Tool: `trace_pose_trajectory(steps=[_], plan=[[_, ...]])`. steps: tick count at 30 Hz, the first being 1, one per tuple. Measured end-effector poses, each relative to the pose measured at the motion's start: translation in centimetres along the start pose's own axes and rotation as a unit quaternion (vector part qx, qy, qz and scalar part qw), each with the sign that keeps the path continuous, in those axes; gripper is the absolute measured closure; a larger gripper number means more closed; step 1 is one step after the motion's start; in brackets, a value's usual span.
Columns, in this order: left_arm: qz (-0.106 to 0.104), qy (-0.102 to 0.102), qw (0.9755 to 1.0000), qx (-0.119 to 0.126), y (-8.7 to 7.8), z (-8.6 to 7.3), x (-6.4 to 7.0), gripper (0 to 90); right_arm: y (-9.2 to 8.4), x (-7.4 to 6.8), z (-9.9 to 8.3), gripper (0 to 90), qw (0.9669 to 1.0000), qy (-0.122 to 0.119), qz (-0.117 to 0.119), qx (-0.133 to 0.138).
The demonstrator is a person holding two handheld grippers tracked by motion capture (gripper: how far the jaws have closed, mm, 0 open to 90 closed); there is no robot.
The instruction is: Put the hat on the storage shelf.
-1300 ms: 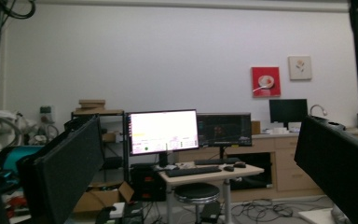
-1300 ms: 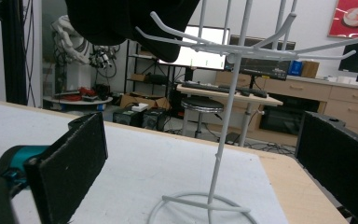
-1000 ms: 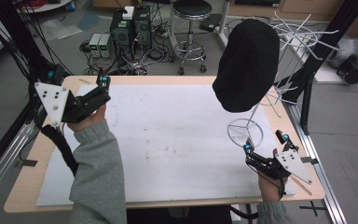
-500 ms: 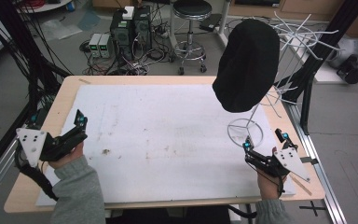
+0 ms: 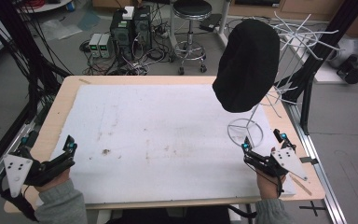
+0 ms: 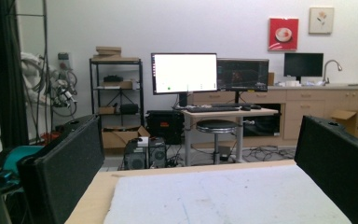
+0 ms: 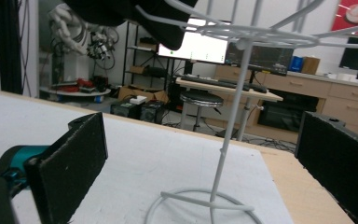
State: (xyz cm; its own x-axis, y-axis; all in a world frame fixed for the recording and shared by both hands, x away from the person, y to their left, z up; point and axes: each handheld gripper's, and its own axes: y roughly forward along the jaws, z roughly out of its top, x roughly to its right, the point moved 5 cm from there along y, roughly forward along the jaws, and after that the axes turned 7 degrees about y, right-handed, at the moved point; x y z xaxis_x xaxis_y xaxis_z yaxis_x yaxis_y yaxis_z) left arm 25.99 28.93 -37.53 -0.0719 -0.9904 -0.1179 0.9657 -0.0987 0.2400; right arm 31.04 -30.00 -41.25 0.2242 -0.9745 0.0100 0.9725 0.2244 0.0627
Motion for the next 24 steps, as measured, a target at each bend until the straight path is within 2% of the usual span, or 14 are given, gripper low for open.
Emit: trace_pose_trajectory(steps=[2, 4, 12, 18, 24], plan=[[0.01, -0.007, 0.9999, 0.0, -0.17, -0.16, -0.57, 1.7, 0.19, -0.17, -0.26, 1.4, 0.9998, -0.015, 0.007, -0.006], [0.012, -0.005, 0.9999, -0.004, -0.27, -0.44, -0.82, 1.7, 0.37, -0.32, -0.59, 1.4, 0.9995, -0.026, 0.012, -0.013], [0.011, 0.0, 0.9999, -0.011, 0.02, -1.02, -0.92, 1.7, 0.65, -0.38, -1.05, 1.4, 0.9988, -0.039, 0.017, -0.023], [0.003, 0.015, 0.9998, -0.012, 0.18, -0.89, -0.33, 1.7, 0.61, -0.35, -0.94, 1.4, 0.999, -0.036, 0.018, -0.019], [0.001, 0.018, 0.9998, -0.011, 0.24, -0.9, -0.31, 1.7, 0.53, -0.15, -0.84, 1.4, 0.9993, -0.032, 0.013, -0.017]])
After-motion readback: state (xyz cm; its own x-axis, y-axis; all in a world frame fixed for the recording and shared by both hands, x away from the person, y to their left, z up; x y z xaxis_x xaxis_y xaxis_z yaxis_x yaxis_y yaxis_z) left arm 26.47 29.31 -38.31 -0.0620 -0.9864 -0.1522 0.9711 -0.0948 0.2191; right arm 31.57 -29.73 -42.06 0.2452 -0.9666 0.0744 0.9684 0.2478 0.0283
